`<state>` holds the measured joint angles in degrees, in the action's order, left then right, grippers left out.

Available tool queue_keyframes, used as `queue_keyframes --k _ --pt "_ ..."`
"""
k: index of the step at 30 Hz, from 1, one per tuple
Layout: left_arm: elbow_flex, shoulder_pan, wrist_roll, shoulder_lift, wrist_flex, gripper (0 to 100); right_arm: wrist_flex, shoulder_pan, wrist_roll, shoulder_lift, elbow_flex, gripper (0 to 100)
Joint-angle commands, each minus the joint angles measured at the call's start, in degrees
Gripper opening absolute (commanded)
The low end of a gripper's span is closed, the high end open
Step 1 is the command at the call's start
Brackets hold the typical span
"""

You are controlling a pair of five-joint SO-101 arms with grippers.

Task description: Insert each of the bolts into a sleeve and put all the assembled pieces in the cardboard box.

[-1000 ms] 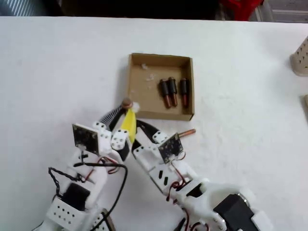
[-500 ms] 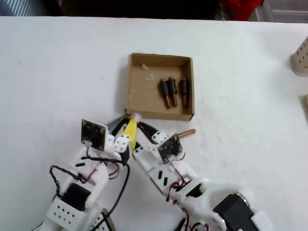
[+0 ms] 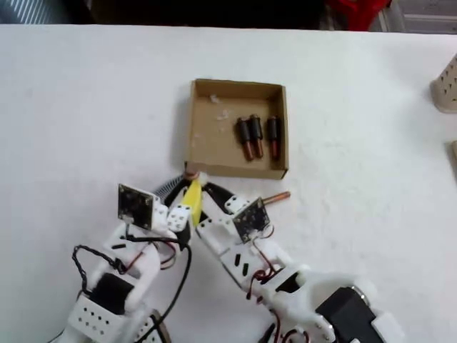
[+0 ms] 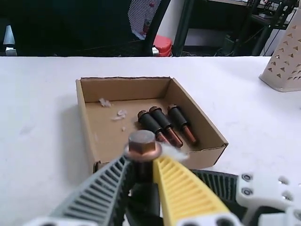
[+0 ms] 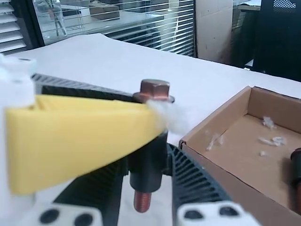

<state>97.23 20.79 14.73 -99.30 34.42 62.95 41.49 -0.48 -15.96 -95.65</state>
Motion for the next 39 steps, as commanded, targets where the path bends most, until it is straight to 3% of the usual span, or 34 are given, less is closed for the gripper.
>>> queue_keyframes --k 1,7,12,14,18,25,29,39 --pt "-1.14 0.75 -4.04 0.13 1.67 2 0.48 -1.54 -0.44 -2.77 -0.26 1.6" --pt "0.09 0.66 -5.45 0.13 1.58 6 0.48 -1.54 -0.44 -2.77 -0.26 1.6" --pt "0.09 0.57 -4.92 0.13 5.27 31 0.48 -1.54 -0.44 -2.77 -0.26 1.6" --pt "0.09 0.57 -4.92 0.13 7.21 36 0.48 -1.54 -0.44 -2.77 -0.26 1.6" --pt "0.09 -0.31 -4.92 0.13 9.32 35 0.48 -1.54 -0.44 -2.77 -0.26 1.6" --pt "-0.09 -8.04 -5.01 0.13 9.23 33 0.48 -1.54 -0.44 -2.77 -0.26 1.6" --pt "-2.11 -8.04 -4.48 0.04 9.41 33 0.48 -1.54 -0.35 -2.77 -0.26 1.6" --pt "-11.34 -5.76 4.75 0.04 8.97 33 0.48 -1.54 -0.35 -2.77 -0.26 1.6"
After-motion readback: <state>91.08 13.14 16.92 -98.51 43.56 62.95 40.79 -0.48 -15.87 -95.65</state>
